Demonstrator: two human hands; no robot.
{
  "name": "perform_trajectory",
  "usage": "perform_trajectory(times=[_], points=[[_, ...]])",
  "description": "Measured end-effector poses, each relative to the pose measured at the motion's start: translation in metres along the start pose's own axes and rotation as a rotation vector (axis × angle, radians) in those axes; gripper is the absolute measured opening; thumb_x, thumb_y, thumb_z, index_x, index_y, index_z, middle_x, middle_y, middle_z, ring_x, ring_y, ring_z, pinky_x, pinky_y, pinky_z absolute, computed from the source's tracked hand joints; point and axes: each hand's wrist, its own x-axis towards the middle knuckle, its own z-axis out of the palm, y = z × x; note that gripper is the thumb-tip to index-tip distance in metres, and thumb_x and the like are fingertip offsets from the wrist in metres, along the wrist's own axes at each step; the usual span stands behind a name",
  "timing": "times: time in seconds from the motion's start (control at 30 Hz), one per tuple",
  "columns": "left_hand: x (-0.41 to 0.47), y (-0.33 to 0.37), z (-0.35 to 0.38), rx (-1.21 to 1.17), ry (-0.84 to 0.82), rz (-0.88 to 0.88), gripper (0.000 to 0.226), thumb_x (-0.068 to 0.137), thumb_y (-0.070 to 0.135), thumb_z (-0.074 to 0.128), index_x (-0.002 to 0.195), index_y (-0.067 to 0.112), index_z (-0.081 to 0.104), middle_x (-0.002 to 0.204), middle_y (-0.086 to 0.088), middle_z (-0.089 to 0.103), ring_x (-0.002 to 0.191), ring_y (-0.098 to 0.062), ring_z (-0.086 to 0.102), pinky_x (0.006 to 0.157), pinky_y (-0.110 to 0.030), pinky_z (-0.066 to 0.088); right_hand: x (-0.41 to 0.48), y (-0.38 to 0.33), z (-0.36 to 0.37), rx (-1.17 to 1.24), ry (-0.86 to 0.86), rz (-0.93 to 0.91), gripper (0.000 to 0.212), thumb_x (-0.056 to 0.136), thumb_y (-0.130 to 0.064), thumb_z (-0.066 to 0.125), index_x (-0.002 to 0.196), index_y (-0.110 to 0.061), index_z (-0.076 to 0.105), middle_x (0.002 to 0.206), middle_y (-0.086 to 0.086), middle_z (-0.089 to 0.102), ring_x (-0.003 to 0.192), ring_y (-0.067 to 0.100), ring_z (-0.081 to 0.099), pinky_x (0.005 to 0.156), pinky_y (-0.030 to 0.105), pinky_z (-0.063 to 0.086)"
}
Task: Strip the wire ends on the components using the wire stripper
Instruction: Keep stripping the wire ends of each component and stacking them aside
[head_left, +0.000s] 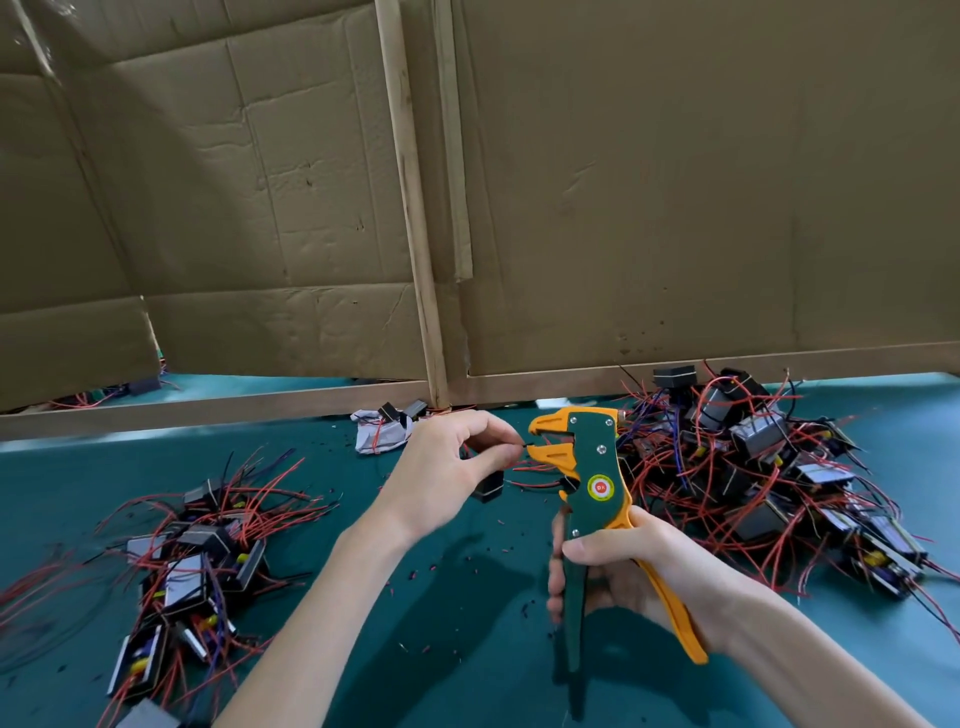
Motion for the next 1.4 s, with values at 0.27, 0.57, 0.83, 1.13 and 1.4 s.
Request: perform_trajectory(times=[0.27,0.57,0.83,1.13,1.4], points=[[0.002,0.003,-0.004,0.026,-0.050,0.003,0.010,0.085,0.016,0.071,0.080,0.024,0.072,0.072,0.014,0.071,0.067,-0.002,0.062,0.067,-0.015,0.046,-0.001,-0.003,0.003,-0.049,0.040,0.022,0.014,0.075,-0.016,0.076,0.083,-0.008,0.068,0.077,0.022,0.065,0.072,0.038,0.066,0.074,0.048,0.056],[0.002,0.007,-0.009,0.034,-0.036,0.004,0.010,0.079,0.016,0.077,0.075,0.023,0.072,0.064,0.010,0.069,0.056,-0.001,0.057,0.059,-0.013,0.046,-0.006,0.000,0.022,-0.132,0.336,0.068,0.034,0.071,-0.023,0.076,0.048,-0.009,0.055,0.046,0.012,0.050,0.036,0.023,0.047,0.044,0.026,0.045],[0.004,-0.006,-0.011,0.172,0.082,-0.048,0.010,0.085,0.016,0.071,0.082,0.025,0.071,0.072,0.016,0.066,0.071,0.004,0.055,0.075,-0.010,0.039,0.003,0.005,0.024,0.374,0.147,0.050,0.019,0.065,-0.004,0.077,0.082,-0.003,0.069,0.081,0.022,0.062,0.074,0.037,0.065,0.072,0.045,0.057],[0.062,0.038,0.037,0.060,0.349,0.208,0.007,0.089,0.007,0.064,0.086,0.008,0.071,0.076,-0.002,0.064,0.067,-0.010,0.060,0.073,-0.030,0.049,0.010,0.008,0.011,0.589,0.353,0.173,0.024,0.056,0.007,0.068,0.079,0.006,0.063,0.084,0.028,0.066,0.071,0.041,0.070,0.062,0.050,0.059],[0.102,0.091,0.136,0.091,-0.379,0.101,0.043,0.097,0.006,0.049,0.140,0.011,0.047,0.144,-0.008,0.048,0.134,-0.025,0.042,0.117,-0.046,0.021,0.008,0.010,0.006,0.551,0.302,0.184,0.023,0.063,0.010,0.055,0.083,0.009,0.067,0.080,0.025,0.065,0.064,0.040,0.069,0.059,0.053,0.058]])
